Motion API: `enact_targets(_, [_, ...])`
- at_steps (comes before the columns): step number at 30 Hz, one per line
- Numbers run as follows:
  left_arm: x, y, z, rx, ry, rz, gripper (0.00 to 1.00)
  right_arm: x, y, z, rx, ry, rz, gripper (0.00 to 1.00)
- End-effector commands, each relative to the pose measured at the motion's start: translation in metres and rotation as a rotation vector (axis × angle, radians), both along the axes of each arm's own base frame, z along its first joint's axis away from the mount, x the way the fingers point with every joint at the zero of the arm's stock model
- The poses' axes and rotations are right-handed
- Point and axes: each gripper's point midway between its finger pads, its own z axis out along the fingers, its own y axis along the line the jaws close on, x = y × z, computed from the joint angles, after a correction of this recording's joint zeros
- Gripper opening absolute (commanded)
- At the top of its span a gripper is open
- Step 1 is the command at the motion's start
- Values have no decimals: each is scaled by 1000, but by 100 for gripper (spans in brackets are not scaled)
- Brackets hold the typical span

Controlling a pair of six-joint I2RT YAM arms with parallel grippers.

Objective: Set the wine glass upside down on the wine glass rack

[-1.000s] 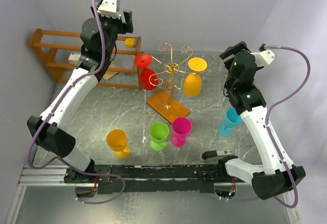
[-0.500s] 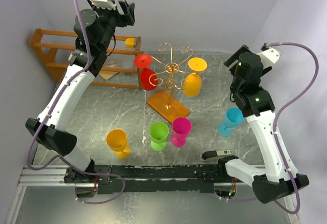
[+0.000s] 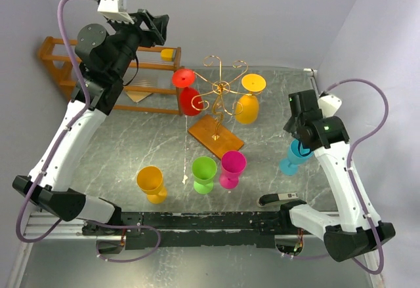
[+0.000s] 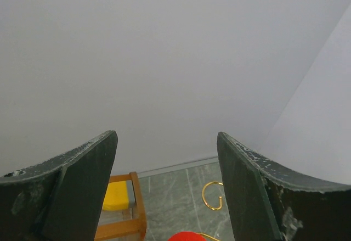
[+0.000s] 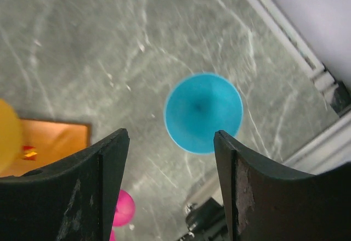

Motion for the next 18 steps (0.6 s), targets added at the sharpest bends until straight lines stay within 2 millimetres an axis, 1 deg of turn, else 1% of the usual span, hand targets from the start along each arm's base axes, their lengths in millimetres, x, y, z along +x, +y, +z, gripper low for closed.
enact_targets(1, [-11, -3, -1, -6, 16, -40, 84, -31, 0, -35, 51, 149, -60, 63])
enact_targets(4, [-19, -5, 1, 4, 13, -68, 84, -30, 0, -45, 54, 153, -64, 63])
enact_targets(9, [-37, -6, 4, 2, 11, -119, 83, -12, 4, -63, 41, 121, -9, 56])
enact_targets(10, [-44, -6, 7, -6, 3, -137, 84, -7, 6, -64, 45, 102, 8, 53])
enact_targets(14, [-63, -12, 11, -14, 12, -213, 83, 14, 15, -65, 61, 4, 74, 48])
enact_targets(18, [-81, -16, 9, -22, 40, -281, 83, 28, 17, -68, 26, -11, 122, 44])
